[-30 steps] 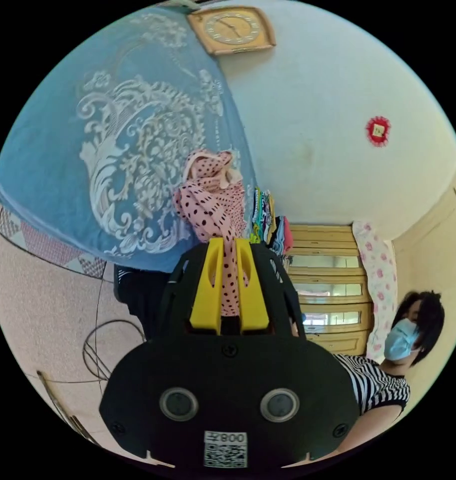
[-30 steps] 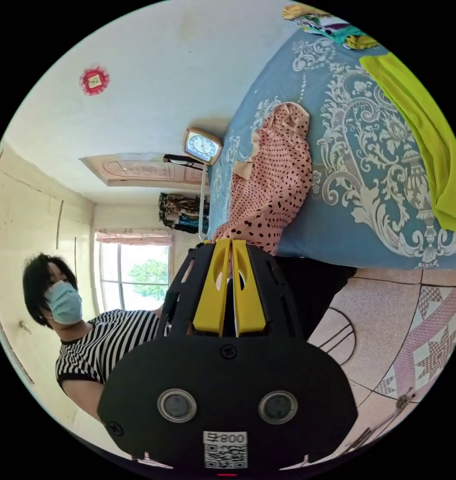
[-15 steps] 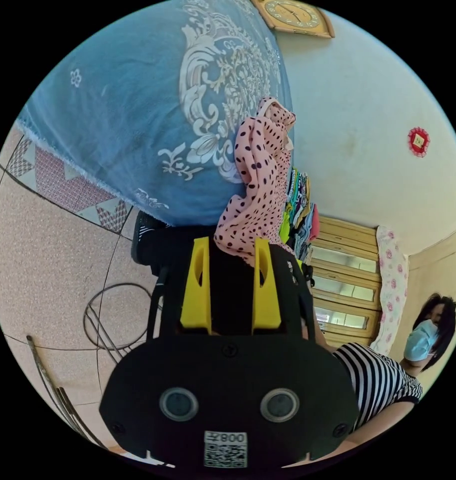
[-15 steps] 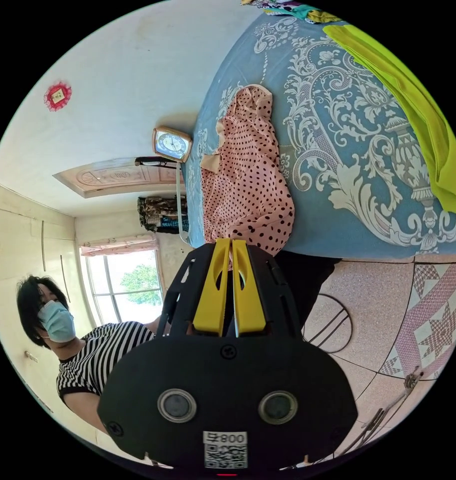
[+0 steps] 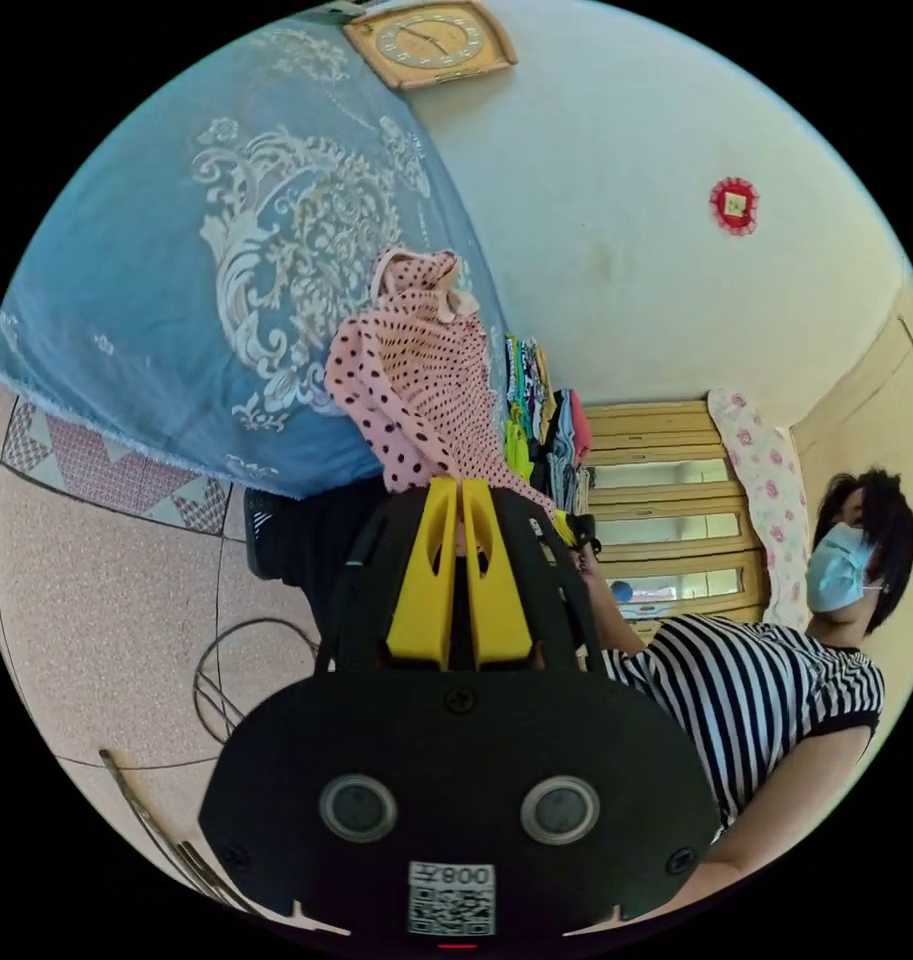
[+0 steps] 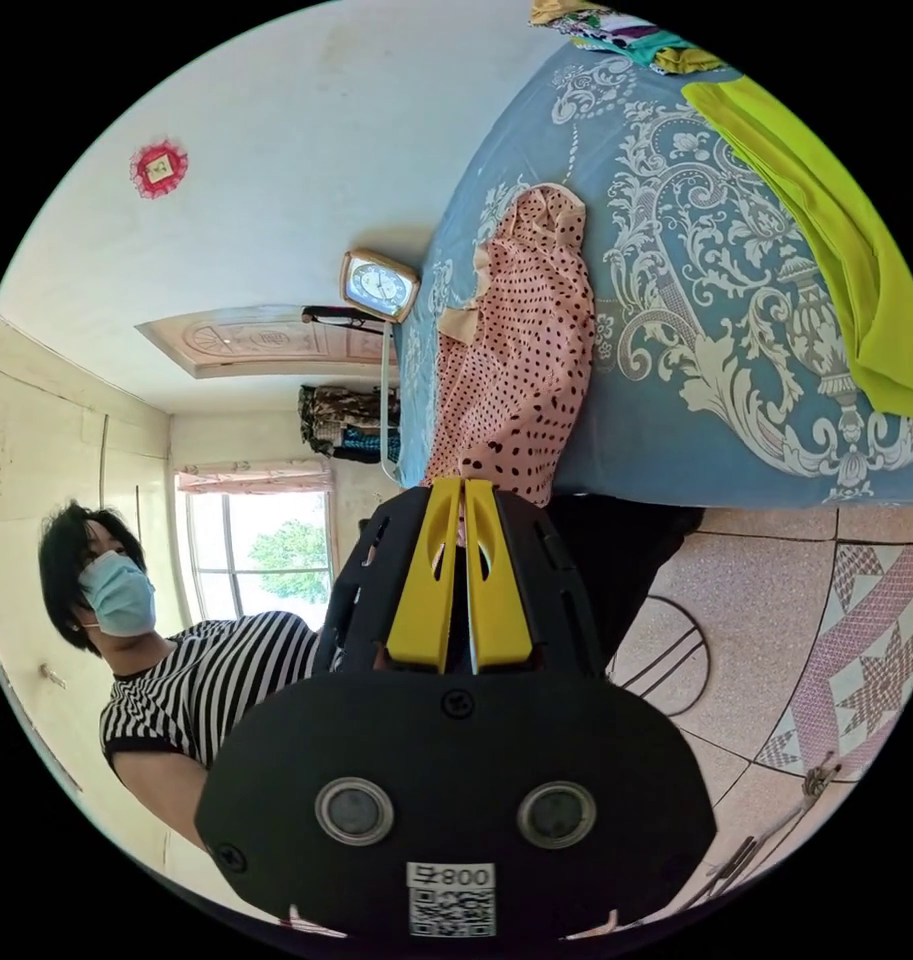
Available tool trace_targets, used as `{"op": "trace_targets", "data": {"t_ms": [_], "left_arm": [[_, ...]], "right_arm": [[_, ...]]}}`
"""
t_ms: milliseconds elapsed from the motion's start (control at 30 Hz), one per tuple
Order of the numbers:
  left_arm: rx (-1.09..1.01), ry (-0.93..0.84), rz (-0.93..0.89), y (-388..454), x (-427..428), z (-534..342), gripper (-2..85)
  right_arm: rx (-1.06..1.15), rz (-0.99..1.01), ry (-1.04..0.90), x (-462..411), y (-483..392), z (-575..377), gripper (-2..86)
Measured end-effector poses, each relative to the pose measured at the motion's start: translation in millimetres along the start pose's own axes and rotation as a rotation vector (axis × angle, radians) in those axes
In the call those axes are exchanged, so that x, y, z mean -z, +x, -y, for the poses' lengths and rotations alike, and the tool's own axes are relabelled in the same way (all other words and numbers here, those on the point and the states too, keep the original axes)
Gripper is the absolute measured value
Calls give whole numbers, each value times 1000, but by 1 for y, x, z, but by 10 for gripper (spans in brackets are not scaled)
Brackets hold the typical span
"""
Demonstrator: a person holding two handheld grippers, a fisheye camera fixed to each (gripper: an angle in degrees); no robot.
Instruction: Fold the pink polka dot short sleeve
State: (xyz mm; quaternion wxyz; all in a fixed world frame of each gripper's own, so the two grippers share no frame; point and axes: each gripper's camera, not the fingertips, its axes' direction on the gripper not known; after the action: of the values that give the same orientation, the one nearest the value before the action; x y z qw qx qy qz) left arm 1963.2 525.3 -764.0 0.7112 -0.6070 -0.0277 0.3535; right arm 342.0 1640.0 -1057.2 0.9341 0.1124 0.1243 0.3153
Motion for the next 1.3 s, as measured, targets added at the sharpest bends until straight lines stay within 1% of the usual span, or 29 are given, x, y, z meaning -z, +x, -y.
{"op": "trace_targets", "data": {"t_ms": [67,100,167,200,267,300,333,367,400,433,467,533,633,733,800,867,900,1000,1067,1100,1133,1167,1233,1300], "left_arm": [[-29,23,-16,12,-1,14,5],[-52,32,-23,21,-5,30,5],[-104,40,-8,45,-15,67,5],[-144,60,-6,68,-18,96,5],[-232,105,-36,117,-17,144,5],[-302,148,-33,160,-10,173,5],[-386,186,-36,207,-1,197,5],[-427,203,-34,232,5,207,5],[-510,242,-20,282,17,221,5],[-594,280,-5,327,30,227,5],[-633,297,2,347,36,227,5],[-747,351,36,410,57,219,5],[-824,375,31,445,75,196,5],[-858,352,55,444,79,162,5],[-844,324,72,428,77,142,5],[-807,276,91,403,71,121,5],[-760,250,96,382,66,107,5],[-589,172,99,312,50,74,5],[-450,124,81,263,38,58,5],[-355,79,96,230,28,48,4],[-259,41,140,198,16,40,4],[-215,22,145,182,10,36,4],[-41,-61,174,127,-15,26,4],[41,-90,192,101,-29,24,3]], "right_arm": [[3,16,12,-5,-1,15,2],[11,16,17,-6,-4,22,2],[75,19,33,-5,-31,67,2],[96,18,42,-3,-42,81,2],[216,6,88,16,-109,137,2],[251,-4,103,22,-129,148,2],[330,-30,136,38,-175,168,2],[410,-55,170,54,-223,182,2],[449,-65,188,62,-246,186,2],[522,-87,225,78,-289,190,2],[584,-110,258,93,-326,189,2],[654,-136,305,110,-366,180,2],[739,-90,362,129,-392,156,2],[771,-72,350,125,-382,128,2],[758,-77,321,114,-362,113,2],[712,-67,266,97,-321,92,2],[695,-66,252,92,-309,86,2],[540,-57,175,64,-232,65,2],[380,-11,118,42,-161,49,3],[335,-7,109,37,-143,46,3],[244,-18,74,24,-107,41,3],[151,-23,35,10,-72,39,3],[24,-40,0,-6,-25,39,3],[-74,-35,-36,-20,11,44,2]]}}
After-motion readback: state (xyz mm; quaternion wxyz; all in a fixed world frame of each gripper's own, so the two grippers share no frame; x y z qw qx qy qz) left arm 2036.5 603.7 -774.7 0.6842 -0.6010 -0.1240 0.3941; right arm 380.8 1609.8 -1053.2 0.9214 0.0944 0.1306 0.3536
